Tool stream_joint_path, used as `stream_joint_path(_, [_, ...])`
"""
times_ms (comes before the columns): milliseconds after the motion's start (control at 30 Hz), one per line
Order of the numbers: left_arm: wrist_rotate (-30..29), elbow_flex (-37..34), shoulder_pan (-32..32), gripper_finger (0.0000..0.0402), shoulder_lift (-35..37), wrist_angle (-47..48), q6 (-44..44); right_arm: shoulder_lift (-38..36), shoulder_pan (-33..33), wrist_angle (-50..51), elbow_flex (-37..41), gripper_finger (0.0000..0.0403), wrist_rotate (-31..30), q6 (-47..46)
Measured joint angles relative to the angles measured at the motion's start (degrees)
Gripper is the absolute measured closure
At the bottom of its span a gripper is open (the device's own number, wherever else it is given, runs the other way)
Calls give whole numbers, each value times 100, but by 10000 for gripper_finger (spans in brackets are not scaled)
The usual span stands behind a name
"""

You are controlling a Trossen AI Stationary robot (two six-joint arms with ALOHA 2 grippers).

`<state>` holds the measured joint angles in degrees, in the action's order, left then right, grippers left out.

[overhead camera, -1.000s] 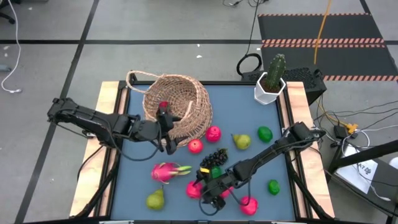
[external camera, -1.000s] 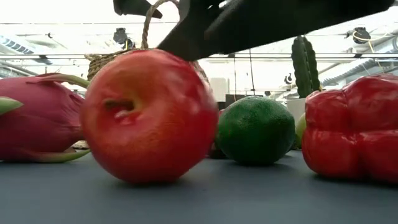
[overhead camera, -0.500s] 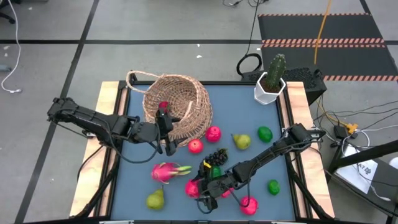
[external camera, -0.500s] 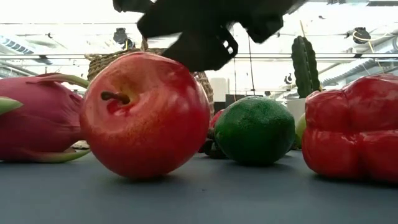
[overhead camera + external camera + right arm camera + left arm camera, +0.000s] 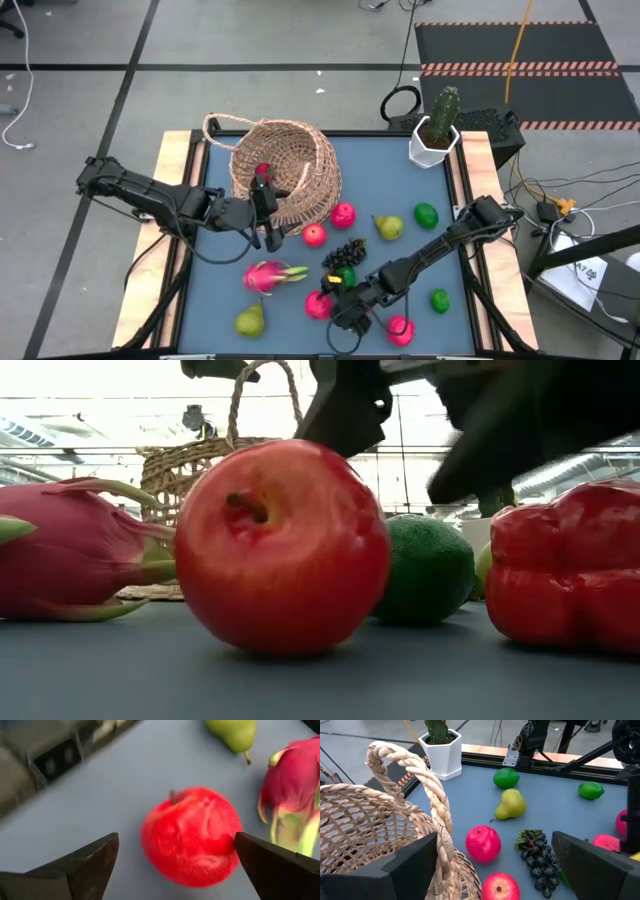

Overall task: Build produce basket
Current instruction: Put the red apple into the basket

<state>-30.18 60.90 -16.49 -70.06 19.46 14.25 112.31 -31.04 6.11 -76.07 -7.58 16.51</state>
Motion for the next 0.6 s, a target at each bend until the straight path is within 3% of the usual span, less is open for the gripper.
stream_joint_path(233, [-312,0,0,21,0,-2,-4,2,140,86,-4,5,-144,1644])
stream_joint_path(600, [-599,2,22,21,0,-33,-69,379,87,-399,7,5,-162,2771])
